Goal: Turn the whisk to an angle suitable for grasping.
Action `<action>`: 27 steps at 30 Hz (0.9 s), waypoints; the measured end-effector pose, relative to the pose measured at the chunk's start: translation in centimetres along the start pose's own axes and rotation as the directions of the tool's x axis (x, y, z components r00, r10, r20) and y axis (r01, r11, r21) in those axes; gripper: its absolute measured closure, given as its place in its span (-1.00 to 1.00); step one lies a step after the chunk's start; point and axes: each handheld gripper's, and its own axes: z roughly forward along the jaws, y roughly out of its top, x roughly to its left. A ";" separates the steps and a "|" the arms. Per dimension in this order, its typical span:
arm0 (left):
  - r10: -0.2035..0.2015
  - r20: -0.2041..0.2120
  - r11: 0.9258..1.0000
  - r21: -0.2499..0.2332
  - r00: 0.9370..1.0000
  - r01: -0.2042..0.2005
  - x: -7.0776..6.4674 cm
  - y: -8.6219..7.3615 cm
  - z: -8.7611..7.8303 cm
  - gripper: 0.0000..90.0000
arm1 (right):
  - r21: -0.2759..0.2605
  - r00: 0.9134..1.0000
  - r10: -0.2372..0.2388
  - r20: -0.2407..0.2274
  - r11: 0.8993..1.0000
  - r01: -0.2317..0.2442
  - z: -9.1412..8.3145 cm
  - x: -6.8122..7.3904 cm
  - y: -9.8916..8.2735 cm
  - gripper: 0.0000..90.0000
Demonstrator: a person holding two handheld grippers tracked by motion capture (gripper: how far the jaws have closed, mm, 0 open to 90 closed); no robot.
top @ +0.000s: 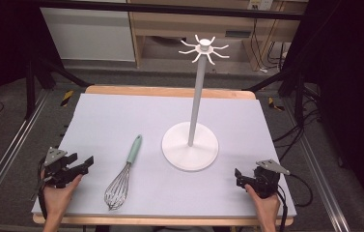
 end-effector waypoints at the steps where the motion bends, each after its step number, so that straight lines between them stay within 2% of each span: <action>1: 0.000 0.000 1.000 0.000 1.000 0.000 0.0 0.0 0.0 -0.28 | 0.001 1.000 0.002 -0.001 1.000 -0.002 0.0 0.0 0.0 -0.88; 6: 0.015 0.016 1.000 -0.002 1.000 -0.015 -0.8 0.2 -0.1 -0.28 | 0.004 1.000 0.009 -0.002 1.000 -0.009 -0.2 0.0 -0.1 -0.89; 8: 0.019 0.028 1.000 0.000 0.999 -0.019 -1.1 0.3 -0.2 -0.28 | 0.002 1.000 -0.002 -0.003 1.000 0.002 -0.2 0.0 -0.1 -0.90; 13: 0.034 0.053 0.999 -0.007 0.998 -0.033 -1.8 0.7 -0.3 -0.27 | 0.027 1.000 -0.007 -0.008 1.000 0.007 0.0 0.3 -0.2 -0.91; 19: 0.051 0.073 0.999 0.001 0.996 -0.052 -2.7 1.0 -0.4 -0.27 | 0.003 1.000 -0.006 0.017 1.000 0.006 -0.3 0.4 -0.1 -0.85; 27: 0.072 0.102 0.997 0.006 0.992 -0.073 -3.6 1.6 -0.3 -0.24 | 0.007 1.000 0.004 0.011 1.000 -0.004 -0.5 0.2 -0.1 -0.82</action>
